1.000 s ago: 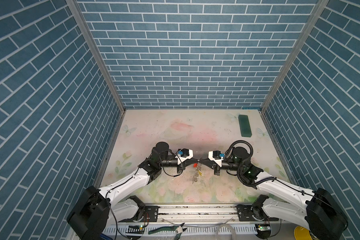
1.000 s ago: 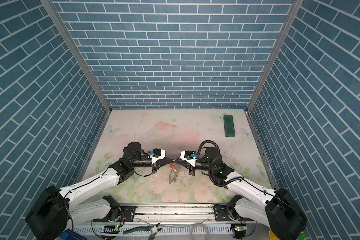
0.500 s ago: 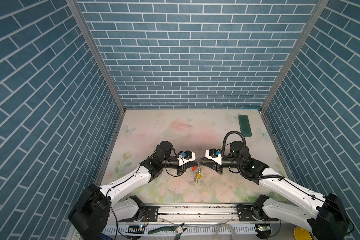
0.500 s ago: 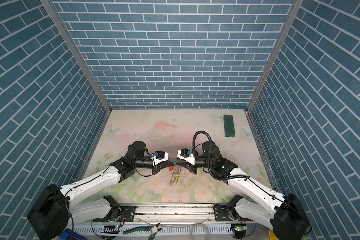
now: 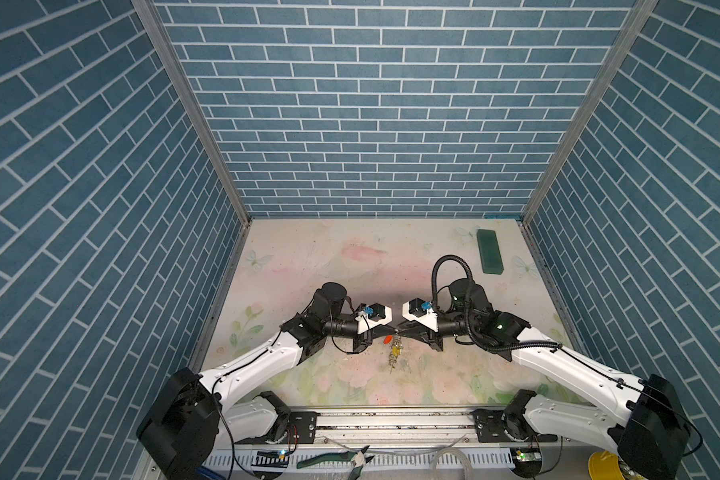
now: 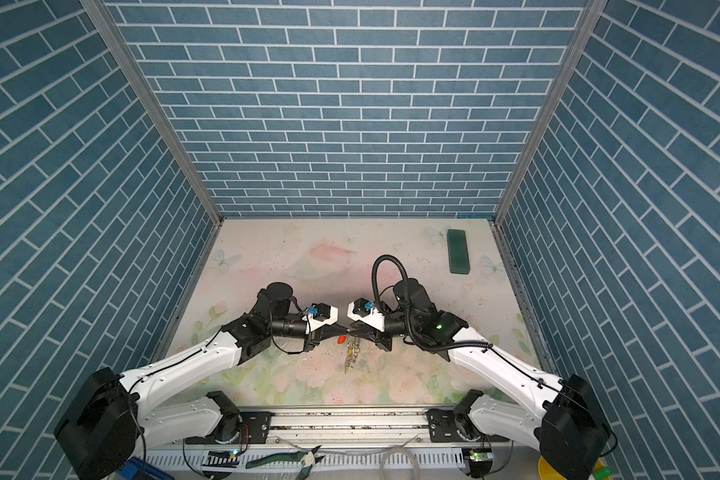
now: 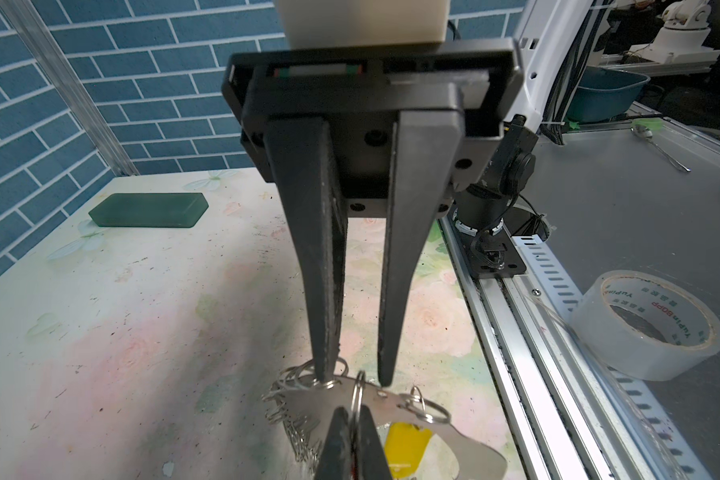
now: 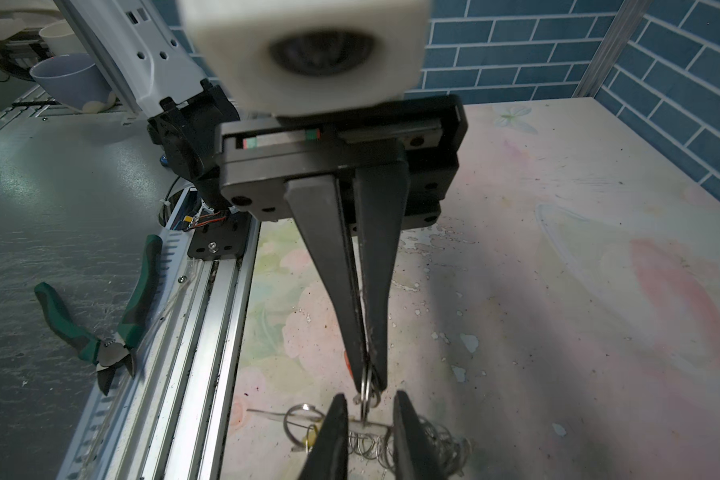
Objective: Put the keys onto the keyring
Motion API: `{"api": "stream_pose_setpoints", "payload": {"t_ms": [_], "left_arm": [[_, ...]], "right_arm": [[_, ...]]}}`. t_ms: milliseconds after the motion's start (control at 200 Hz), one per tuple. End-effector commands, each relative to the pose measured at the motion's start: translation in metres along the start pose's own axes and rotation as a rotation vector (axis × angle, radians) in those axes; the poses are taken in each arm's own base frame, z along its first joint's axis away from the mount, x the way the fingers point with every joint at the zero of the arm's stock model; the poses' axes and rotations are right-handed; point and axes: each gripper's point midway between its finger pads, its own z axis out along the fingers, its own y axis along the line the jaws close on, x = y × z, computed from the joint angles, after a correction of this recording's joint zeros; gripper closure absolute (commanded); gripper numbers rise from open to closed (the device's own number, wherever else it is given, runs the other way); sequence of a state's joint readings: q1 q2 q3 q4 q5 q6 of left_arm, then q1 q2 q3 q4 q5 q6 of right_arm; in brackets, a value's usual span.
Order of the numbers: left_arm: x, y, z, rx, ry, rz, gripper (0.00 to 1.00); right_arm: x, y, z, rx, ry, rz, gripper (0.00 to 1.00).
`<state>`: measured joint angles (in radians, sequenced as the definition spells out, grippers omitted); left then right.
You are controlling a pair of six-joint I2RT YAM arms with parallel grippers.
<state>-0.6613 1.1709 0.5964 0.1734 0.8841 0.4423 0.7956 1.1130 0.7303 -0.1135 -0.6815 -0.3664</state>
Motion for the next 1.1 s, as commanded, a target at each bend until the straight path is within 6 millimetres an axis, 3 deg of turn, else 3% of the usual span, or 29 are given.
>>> {"api": "stream_pose_setpoints", "payload": {"t_ms": [0,580,765,1095], "left_arm": [[-0.012,-0.001,-0.001,0.008,-0.022,0.026,1.0],[-0.015,0.001,-0.003,-0.022,-0.042,0.034,1.0],[-0.013,0.008,-0.006,-0.052,-0.065,0.007,0.87],[-0.017,0.008,-0.008,-0.052,-0.1,0.008,0.79]], "right_arm": [[-0.016,0.002,-0.001,-0.024,-0.017,-0.045,0.82],[-0.011,-0.005,-0.001,0.025,0.027,-0.029,1.0],[-0.028,-0.01,-0.01,0.097,-0.111,-0.05,1.0],[-0.033,-0.004,-0.013,0.096,-0.286,-0.05,1.0]]}}
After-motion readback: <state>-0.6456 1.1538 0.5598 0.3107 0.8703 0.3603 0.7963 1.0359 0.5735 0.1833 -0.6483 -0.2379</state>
